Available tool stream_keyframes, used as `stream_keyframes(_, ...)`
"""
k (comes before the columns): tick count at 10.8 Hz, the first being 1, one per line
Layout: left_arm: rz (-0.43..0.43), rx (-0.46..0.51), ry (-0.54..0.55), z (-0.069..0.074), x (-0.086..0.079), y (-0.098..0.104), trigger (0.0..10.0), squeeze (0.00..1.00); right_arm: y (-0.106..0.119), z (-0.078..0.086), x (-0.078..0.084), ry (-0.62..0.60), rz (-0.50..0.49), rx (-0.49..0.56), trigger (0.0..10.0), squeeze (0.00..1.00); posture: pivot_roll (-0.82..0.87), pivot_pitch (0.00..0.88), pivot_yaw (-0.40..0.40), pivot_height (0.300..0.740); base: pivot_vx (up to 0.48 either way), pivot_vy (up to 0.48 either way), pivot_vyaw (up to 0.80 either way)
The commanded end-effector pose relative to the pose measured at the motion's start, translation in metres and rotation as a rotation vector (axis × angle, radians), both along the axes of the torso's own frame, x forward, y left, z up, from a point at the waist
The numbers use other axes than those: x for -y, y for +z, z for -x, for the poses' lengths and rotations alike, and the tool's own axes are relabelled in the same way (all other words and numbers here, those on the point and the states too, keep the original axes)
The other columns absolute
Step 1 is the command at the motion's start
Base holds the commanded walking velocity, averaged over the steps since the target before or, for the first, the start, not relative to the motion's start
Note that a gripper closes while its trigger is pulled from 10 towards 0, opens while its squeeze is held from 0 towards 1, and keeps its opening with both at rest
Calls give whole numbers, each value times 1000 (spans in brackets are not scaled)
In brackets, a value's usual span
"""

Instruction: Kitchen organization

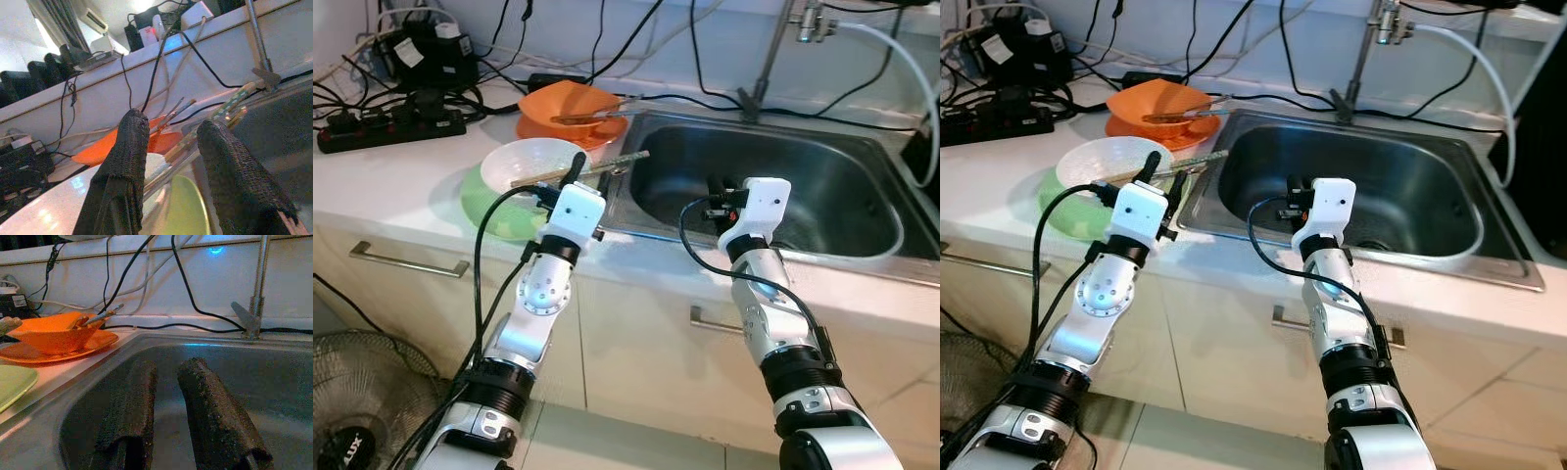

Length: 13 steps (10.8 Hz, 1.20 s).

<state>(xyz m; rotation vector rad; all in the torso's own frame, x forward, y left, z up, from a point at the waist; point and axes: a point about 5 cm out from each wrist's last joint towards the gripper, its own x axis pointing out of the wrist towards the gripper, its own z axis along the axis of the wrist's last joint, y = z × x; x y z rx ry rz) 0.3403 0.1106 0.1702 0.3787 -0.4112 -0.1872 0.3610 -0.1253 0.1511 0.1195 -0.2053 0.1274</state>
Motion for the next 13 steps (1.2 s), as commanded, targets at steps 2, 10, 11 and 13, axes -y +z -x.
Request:
stream_keyframes(2,3,8,16,-2,-4,1,10000,0,2,-2,2,-6,-9,12,10000,0,183,0,-33,740,289,0,0)
stream_keyframes(10,2,17,16,1,-4,1,10000,0,-1,0,-2,7,-10,4,10000,0,194,0,-35,740,344,0,0)
stream_keyframes(11,1,18,17,1,-4,1,10000,0,-1,0,-2,6,-11,3,10000,0,194,0,-35,740,480,0,0)
stream_keyframes(13,0,18,20,0,-5,1,10000,0,-1,0,-2,4,-12,3,10000,0,195,0,-33,740,480,0,0)
